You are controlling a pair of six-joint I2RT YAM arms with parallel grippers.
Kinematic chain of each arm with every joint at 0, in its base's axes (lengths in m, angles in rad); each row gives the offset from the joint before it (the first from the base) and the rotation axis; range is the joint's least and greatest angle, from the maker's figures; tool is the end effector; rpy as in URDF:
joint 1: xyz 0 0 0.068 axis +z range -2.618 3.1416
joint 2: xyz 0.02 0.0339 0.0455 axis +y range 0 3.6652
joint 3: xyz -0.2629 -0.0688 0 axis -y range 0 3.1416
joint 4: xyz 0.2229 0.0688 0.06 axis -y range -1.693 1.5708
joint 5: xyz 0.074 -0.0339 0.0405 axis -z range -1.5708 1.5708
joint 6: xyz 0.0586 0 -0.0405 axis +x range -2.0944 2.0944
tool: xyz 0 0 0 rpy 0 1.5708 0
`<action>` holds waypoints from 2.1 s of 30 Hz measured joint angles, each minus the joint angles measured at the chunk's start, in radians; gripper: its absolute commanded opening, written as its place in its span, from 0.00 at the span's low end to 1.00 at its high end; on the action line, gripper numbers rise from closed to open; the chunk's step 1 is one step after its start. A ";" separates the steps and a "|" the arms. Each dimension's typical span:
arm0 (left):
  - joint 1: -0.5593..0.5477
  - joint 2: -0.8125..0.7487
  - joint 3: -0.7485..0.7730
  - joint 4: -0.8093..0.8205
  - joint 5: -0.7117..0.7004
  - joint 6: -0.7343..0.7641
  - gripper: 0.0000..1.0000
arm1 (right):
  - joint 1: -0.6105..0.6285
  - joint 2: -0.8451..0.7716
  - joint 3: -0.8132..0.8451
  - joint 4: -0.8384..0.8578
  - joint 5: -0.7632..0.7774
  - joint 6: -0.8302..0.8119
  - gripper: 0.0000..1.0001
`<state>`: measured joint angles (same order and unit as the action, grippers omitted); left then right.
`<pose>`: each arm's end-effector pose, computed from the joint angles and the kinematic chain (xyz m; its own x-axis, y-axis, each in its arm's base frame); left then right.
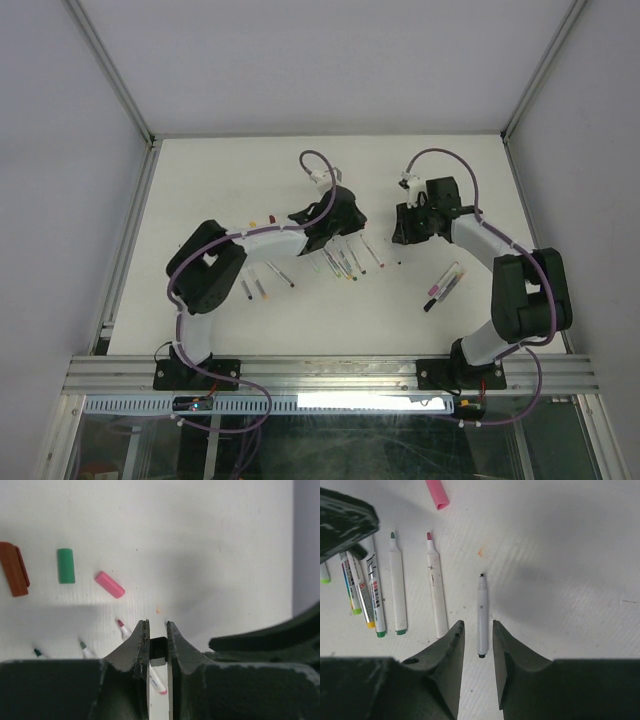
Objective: Open the pen caps
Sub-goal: Place the pen at the center of the board, then place the pen cap at the center of the board.
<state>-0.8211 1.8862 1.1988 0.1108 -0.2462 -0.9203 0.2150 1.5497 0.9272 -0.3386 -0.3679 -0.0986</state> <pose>0.2977 -0.2988 0.1970 -0.6790 -0.4033 -0.6134 0.0499 0.8083 -0.5867 0.2927 0.0855 0.1896 -0.7577 -0.2595 -0.5989 -0.4772 0.8462 0.2371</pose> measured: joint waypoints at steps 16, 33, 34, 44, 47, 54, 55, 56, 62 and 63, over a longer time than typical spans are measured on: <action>-0.004 0.411 0.591 -0.382 -0.035 0.080 0.13 | -0.086 -0.014 0.000 -0.016 -0.016 0.004 0.30; -0.004 0.481 0.659 -0.441 -0.065 0.107 0.27 | -0.093 -0.014 0.000 -0.018 -0.018 0.008 0.30; -0.004 0.481 0.660 -0.442 -0.066 0.108 0.27 | -0.093 -0.014 0.000 -0.018 -0.019 0.008 0.30; -0.003 0.481 0.679 -0.456 -0.068 0.166 0.39 | -0.096 -0.016 0.000 -0.019 -0.056 0.006 0.31; -0.004 0.462 0.682 -0.459 -0.072 0.208 0.42 | -0.098 -0.023 0.000 -0.027 -0.092 -0.011 0.32; -0.005 0.169 0.408 -0.325 -0.054 0.333 0.50 | -0.125 -0.090 0.008 -0.113 -0.261 -0.147 0.34; -0.005 0.101 0.339 -0.288 -0.041 0.350 0.54 | -0.137 -0.102 0.016 -0.137 -0.299 -0.176 0.34; -0.005 0.013 0.240 -0.226 -0.028 0.373 0.61 | -0.153 -0.116 0.024 -0.163 -0.344 -0.209 0.34; -0.005 -0.427 -0.252 0.060 0.055 0.475 0.88 | -0.227 -0.203 0.063 -0.283 -0.541 -0.378 0.40; -0.005 -0.482 -0.311 0.085 0.068 0.488 0.91 | -0.232 -0.213 0.071 -0.311 -0.577 -0.417 0.41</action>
<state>-0.8261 1.4040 0.8875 0.1955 -0.1787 -0.4328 -0.0174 1.3369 0.9981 -0.6498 -0.9447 -0.5152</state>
